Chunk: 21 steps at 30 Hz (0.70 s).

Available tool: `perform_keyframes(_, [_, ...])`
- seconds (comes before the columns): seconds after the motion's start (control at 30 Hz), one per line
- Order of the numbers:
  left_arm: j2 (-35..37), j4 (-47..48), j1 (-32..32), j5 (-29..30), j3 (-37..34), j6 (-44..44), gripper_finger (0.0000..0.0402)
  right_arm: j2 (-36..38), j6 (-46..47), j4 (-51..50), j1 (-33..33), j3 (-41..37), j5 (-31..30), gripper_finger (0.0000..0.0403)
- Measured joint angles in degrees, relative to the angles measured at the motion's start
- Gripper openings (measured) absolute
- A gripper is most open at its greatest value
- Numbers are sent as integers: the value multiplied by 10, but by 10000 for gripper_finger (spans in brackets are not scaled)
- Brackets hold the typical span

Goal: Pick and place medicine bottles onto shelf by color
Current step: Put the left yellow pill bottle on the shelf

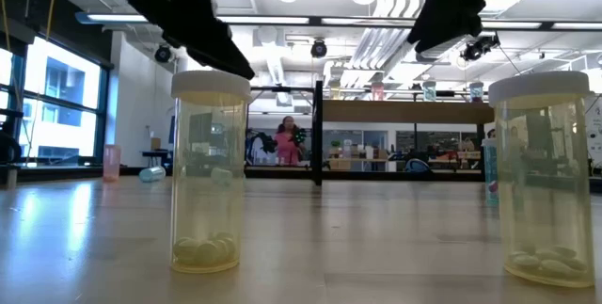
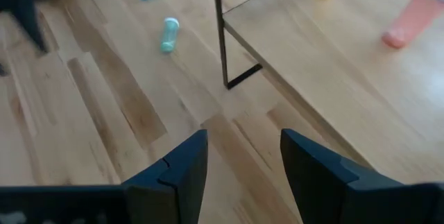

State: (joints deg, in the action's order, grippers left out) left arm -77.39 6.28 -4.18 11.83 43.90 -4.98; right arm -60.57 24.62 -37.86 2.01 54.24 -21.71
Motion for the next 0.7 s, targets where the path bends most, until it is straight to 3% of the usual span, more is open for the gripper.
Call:
perform_keyframes(0.2, [-23,-1,-55,-36,0,-21,200,-25,-2,52,-36,0,-28,174])
perform_keyframes(0.7, [-127,-74,-162,-39,0,-53,200,-28,9,77,-69,0,-28,173])
